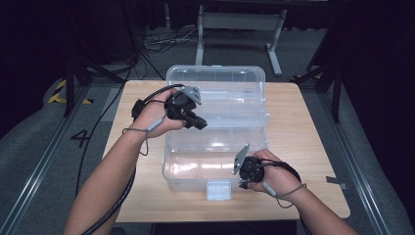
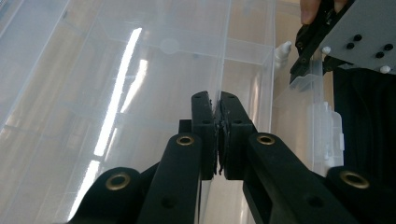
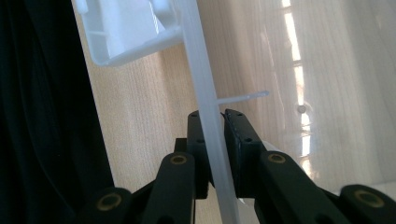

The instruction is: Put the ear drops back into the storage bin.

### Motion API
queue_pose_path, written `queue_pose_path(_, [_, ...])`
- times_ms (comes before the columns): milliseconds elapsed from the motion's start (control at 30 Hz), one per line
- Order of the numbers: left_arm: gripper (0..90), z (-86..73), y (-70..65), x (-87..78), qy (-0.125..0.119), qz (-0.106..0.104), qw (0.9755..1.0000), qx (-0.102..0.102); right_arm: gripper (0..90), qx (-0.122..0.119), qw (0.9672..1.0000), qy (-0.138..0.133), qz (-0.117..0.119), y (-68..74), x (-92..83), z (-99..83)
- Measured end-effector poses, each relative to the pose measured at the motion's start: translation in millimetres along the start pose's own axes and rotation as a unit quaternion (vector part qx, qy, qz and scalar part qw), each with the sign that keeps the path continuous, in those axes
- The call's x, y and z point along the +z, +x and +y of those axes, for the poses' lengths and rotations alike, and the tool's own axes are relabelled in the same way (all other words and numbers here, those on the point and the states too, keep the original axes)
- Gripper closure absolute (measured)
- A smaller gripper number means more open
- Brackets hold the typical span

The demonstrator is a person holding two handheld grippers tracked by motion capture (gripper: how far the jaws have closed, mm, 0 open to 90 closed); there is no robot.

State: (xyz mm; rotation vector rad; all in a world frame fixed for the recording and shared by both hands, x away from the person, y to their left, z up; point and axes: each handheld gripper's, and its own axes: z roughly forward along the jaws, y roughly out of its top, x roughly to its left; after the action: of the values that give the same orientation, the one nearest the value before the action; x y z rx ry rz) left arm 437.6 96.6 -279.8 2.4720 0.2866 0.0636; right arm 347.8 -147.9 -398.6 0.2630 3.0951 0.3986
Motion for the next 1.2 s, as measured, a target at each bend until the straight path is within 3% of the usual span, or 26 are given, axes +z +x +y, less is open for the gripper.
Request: queue_pose_path(1200, [88.0, -2.9, -32.4, 3.7, 0.037, -0.021, 0.9984, 0.036, 81.3, -0.004, 0.9999, -0.002, -0.016, 2.7, 0.4, -1.0])
